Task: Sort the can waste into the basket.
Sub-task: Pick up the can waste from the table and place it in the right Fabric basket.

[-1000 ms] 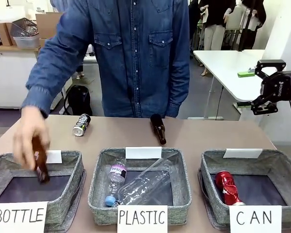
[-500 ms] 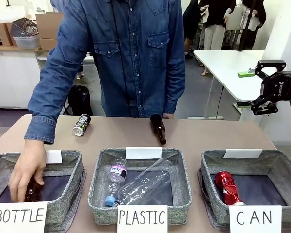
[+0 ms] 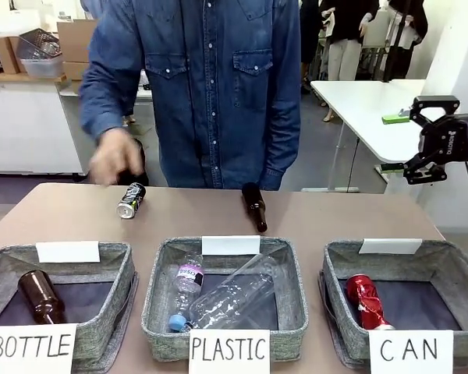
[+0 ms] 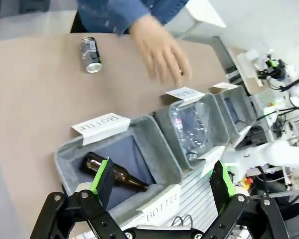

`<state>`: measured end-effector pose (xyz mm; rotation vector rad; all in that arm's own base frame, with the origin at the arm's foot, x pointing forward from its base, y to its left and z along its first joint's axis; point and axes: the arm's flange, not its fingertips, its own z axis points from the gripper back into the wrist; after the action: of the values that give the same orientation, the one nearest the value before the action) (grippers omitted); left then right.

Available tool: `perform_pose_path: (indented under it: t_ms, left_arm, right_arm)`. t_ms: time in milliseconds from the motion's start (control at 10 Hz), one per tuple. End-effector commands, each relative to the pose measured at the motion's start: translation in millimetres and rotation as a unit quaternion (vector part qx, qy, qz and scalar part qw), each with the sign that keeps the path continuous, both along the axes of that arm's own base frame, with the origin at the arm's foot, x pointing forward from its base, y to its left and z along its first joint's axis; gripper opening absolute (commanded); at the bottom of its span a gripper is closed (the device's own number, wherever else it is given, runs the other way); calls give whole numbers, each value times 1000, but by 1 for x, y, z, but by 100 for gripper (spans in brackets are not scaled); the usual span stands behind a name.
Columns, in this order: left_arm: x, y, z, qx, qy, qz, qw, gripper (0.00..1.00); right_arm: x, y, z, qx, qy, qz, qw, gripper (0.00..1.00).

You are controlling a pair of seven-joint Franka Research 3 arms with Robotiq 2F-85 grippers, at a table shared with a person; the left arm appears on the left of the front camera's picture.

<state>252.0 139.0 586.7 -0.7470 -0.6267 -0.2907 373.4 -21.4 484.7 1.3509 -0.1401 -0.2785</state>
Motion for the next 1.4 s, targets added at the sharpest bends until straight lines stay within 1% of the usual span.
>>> perform_pose_path:
  t_ms: [0, 100, 200, 300, 400, 500, 700, 800, 900, 1000, 1100, 1200, 1300]
  left_arm:
    - [3, -3, 2, 25, -14, 20, 999, 100]
    - [10, -12, -5, 51, -16, 53, 997, 100]
    - [26, -29, -15, 87, -1, 59, 994, 100]
    - [57, -54, -29, 130, 16, 61, 990, 100]
    - [92, -78, -43, 187, 21, 85, 979, 100]
    - [130, -104, -58, 200, 29, 66, 977, 100]
    - [203, -167, -102, 222, 36, 60, 972, 100]
    - [226, -195, -124, 228, 44, 63, 971, 100]
    - [246, -212, -141, 228, 37, 67, 971, 100]
    - [265, -221, -152, 231, 22, 84, 969, 100]
    - [271, -219, -147, 196, 82, 100, 972, 100]
    - [247, -230, -162, 235, 32, 60, 970, 100]
    - [247, -230, -162, 235, 32, 60, 970, 100]
  right_arm:
    - [1, -4, 1, -3, -11, 7, 1000, 100]
    - [1, -4, 1, -3, -11, 7, 1000, 100]
    - [1, -4, 1, -3, -11, 7, 1000, 100]
    - [1, -4, 1, -3, -11, 7, 1000, 100]
    - [1, -4, 1, -3, -11, 7, 1000, 100]
    - [1, -4, 1, -3, -11, 7, 1000, 100]
    - [1, -4, 1, -3, -11, 7, 1000, 100]
    - [1, -4, 1, -3, -11, 7, 1000, 100]
    - [1, -4, 1, -3, -11, 7, 1000, 100]
    - [1, -4, 1, -3, -11, 7, 1000, 100]
    - [1, -4, 1, -3, -11, 7, 1000, 100]
    - [1, -4, 1, -3, -11, 7, 1000, 100]
    - [1, -4, 1, -3, -11, 7, 1000, 100]
